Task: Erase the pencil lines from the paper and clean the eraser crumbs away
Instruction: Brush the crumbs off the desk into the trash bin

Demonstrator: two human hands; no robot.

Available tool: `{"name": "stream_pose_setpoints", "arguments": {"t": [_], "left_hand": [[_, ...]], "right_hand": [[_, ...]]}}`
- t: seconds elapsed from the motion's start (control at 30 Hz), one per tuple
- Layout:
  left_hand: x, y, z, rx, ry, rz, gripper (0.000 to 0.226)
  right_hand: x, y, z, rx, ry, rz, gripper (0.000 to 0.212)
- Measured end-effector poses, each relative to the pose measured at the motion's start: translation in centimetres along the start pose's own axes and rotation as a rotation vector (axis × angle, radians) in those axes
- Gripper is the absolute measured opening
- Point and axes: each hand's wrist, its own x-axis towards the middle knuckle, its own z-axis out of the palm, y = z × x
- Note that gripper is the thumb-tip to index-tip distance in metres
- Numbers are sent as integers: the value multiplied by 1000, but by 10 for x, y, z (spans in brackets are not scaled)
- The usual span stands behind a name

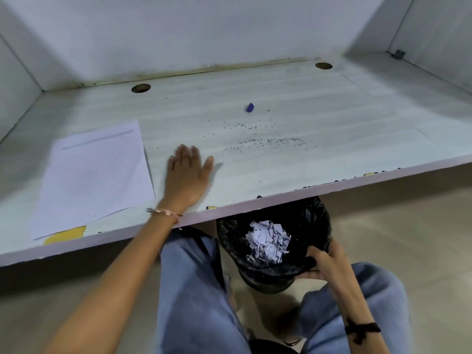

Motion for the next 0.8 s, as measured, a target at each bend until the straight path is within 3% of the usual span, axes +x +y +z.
{"name": "stream_pose_setpoints", "arguments": {"t": [0.07,0.17,0.23,0.3,0.37,0.43,0.5,0.63,0.73,0.8], "left_hand": [[-10,39,6,-76,27,179,91],[-33,77,-8,-270,-85,423,75],[-27,59,-19,-271,10,309,65],[-10,11,-18,-99,61,86,61],[-1,-22,-11,27,44,-93,88],[-2,-9,0,6,19,-63,101],[-14,31,11,-96,48,119,101],[-52,99,-4,-351,-113,415,79],[-34,72,-24,-465,64,250,70],[0,17,-25,-312,158,74,74]], "right_hand": [[1,0,0,-2,0,10,39],[3,-2,1,7,-1,17,36],[2,-4,0,7,5,20,36],[0,-4,-1,12,7,18,36],[-2,-4,-2,20,7,13,34],[-2,-4,-2,11,11,4,34],[0,-4,-1,-5,15,-6,34],[0,-7,1,-4,24,-16,33],[2,-9,-1,-1,25,1,35],[4,-10,-1,-8,21,7,38]]}}
